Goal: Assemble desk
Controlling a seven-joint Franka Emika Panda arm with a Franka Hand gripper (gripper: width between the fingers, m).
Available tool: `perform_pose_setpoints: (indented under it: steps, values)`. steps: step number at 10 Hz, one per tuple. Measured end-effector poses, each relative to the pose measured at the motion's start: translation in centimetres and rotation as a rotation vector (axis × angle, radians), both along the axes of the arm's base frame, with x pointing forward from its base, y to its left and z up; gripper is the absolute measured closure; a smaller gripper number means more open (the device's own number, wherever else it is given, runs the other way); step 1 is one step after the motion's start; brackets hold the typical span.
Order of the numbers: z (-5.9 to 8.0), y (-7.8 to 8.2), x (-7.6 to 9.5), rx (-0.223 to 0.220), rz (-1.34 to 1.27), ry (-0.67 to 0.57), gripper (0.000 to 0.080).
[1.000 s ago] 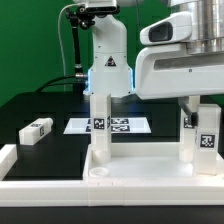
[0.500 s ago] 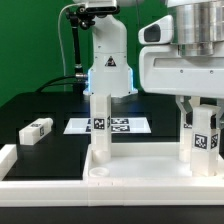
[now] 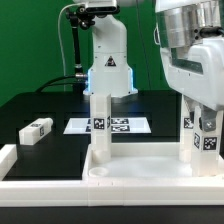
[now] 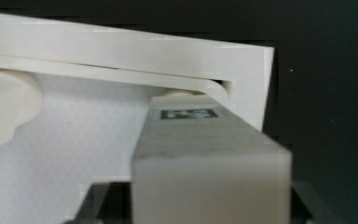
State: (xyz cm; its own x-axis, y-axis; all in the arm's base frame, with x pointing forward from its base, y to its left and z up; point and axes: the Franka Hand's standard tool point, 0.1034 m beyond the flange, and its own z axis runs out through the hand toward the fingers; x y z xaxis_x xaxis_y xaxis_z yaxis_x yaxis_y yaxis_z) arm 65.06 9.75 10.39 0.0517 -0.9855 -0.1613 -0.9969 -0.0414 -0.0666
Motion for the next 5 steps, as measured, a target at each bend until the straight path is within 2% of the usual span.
perform_pose_setpoints:
  steps: [1,3,5]
  values:
    - [0.01,-0.03,0.03,0.005,-0.082,0.012,0.0505]
    - [-0.02,0.02,-0.12,0.074,-0.421,0.018,0.0505]
    - [0.02,0.33,-0.25,0.097,-0.57,-0.002,0.0505]
